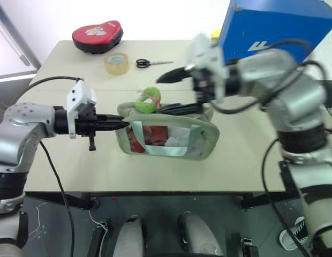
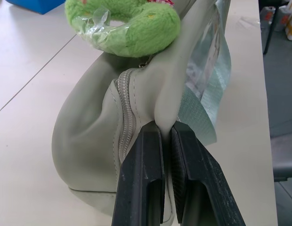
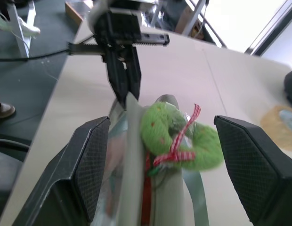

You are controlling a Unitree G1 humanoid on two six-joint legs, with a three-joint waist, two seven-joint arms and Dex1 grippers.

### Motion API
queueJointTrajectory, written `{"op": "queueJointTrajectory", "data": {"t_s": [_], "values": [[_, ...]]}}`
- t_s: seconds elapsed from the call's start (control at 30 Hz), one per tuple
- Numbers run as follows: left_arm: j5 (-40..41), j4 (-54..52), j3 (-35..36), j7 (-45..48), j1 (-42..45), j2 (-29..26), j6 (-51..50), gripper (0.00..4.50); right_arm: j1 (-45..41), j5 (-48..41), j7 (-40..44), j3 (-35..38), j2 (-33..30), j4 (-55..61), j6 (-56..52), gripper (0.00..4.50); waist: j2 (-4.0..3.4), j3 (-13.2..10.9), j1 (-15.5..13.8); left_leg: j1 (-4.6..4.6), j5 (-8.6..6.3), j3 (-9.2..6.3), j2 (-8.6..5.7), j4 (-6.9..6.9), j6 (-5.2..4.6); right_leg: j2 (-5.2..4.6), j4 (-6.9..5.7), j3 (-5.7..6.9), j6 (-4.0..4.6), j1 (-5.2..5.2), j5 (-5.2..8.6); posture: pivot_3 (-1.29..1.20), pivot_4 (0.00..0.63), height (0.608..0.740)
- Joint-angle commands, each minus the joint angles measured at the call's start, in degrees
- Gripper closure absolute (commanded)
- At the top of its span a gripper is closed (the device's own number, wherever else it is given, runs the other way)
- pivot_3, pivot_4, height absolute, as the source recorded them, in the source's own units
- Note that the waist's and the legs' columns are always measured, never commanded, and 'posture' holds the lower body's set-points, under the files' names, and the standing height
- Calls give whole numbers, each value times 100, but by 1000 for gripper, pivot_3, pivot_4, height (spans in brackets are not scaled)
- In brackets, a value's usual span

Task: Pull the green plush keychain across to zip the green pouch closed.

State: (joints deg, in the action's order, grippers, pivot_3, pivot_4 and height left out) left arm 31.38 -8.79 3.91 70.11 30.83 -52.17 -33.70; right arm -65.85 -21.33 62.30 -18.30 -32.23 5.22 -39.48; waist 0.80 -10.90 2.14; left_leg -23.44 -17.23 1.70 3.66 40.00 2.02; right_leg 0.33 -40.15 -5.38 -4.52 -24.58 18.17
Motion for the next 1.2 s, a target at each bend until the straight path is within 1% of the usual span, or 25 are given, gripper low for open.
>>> {"op": "queueJointTrajectory", "data": {"t_s": [0.03, 0.1, 0.2, 0.23, 0.3, 0.37, 0.43, 0.5, 0.6, 0.67, 0.77, 0.83, 0.97, 1.07, 1.2], "values": [[-31, -63, -98, 4, -21, 7, -15, 4500, -407, 446, -208, -242, 381, -344, 223, 861, 1, 1, -15, -1, 0, -2, -1, 0, 0, -3, 1, 1, 0, 0, 0, 0, 150, 737], [-13, -93, -73, -34, -39, 10, -35, 4500, -501, 686, -229, -477, 590, -542, 298, 861, 1, 1, 0, -1, 0, -5, 0, -1, 0, -8, 3, -2, 0, -2, 0, 0, 150, 737], [13, -156, -43, -76, -79, -1, -59, 4500, -566, 881, -121, -664, 674, -659, 188, 861, 1, 1, -4, -1, 0, -7, -1, -1, 0, -7, 3, 1, 0, -1, 0, 0, 150, 737], [20, -169, -34, -88, -85, -2, -67, 4500, -574, 917, -83, -683, 680, -679, 175, 1098, 1, 1, -5, -1, 0, -7, -1, -1, 0, -7, 3, 3, 0, -1, 0, 0, 150, 737], [20, -179, -16, -92, -100, -13, -54, 4500, -596, 1002, -53, -703, 672, -721, 124, 1675, 1, 1, 1, -1, 0, -8, -1, 0, 0, -6, 2, 3, 0, 0, 0, 0, 150, 737], [22, -172, -4, -105, -104, -16, -47, 4500, -607, 1060, -54, -692, 665, -744, 37, 2863, 1, 1, 8, 0, 0, -9, -1, 0, 0, -5, 2, 3, 0, 0, 0, 0, 150, 737], [25, -171, -10, -102, -102, -6, -29, 4500, -586, 1014, -29, -599, 611, -700, -92, 3466, 1, 1, 21, 0, 0, -10, -1, 0, 0, -4, 2, 3, 0, 0, 0, 0, 150, 737], [21, -166, -25, -110, -98, 8, -16, 4500, -560, 973, 20, -496, 524, -620, -173, 4434, 1, 1, 21, 0, 0, -11, 0, -1, 0, -3, 2, 4, 0, 0, 0, 0, 150, 737], [1, -156, -41, -116, -95, 11, 19, 4500, -526, 937, 97, -400, 374, -488, -264, 4477, 1, 1, 17, 0, 0, -12, -1, -1, 0, -4, 2, 4, 0, 1, 0, 0, 150, 737], [27, -148, -35, -117, -87, 19, 11, 4500, -531, 808, 117, -217, 291, -426, -466, 4477, 1, 1, 16, 0, 0, -12, -1, -1, 0, -4, 2, 4, 0, 1, 0, 0, 150, 737], [-4, -90, -27, -138, -94, -4, 22, 4500, -499, 627, 168, 174, -50, -289, -766, 4477, 1, 1, 12, 0, 0, -12, -1, -1, 0, -4, 2, 4, -1, 1, 0, 0, 150, 737], [11, -89, 21, -159, -134, -36, -7, 4500, -366, 467, 315, 454, -485, -49, -926, 4477, 1, 1, -8, 0, 0, -12, -1, -1, -1, -4, 2, 4, 0, 1, 0, 0, 150, 737], [26, -93, 109, -198, -246, -105, -40, 4500, 189, 114, 521, 980, -1388, 587, -1189, 4477, 2, 1, -40, 0, -2, -13, -3, -3, -3, -5, 10, 4, -1, 5, 0, 0, 150, 737], [57, -102, 161, -225, -317, -110, -97, 4500, 789, -16, 456, 1307, -1918, 967, -1336, 4477, 2, 1, -11, 3, -3, -11, -2, -3, -4, -2, 9, 2, -1, 4, 0, 0, 150, 737], [62, -123, 204, -271, -365, -124, -158, 4500, 1539, 213, 164, 1628, -2543, 1053, -1182, 4477, 2, 1, 21, 5, -2, -9, -2, -3, -4, 1, 6, 1, -1, 7, 0, 0, 150, 737]]}}
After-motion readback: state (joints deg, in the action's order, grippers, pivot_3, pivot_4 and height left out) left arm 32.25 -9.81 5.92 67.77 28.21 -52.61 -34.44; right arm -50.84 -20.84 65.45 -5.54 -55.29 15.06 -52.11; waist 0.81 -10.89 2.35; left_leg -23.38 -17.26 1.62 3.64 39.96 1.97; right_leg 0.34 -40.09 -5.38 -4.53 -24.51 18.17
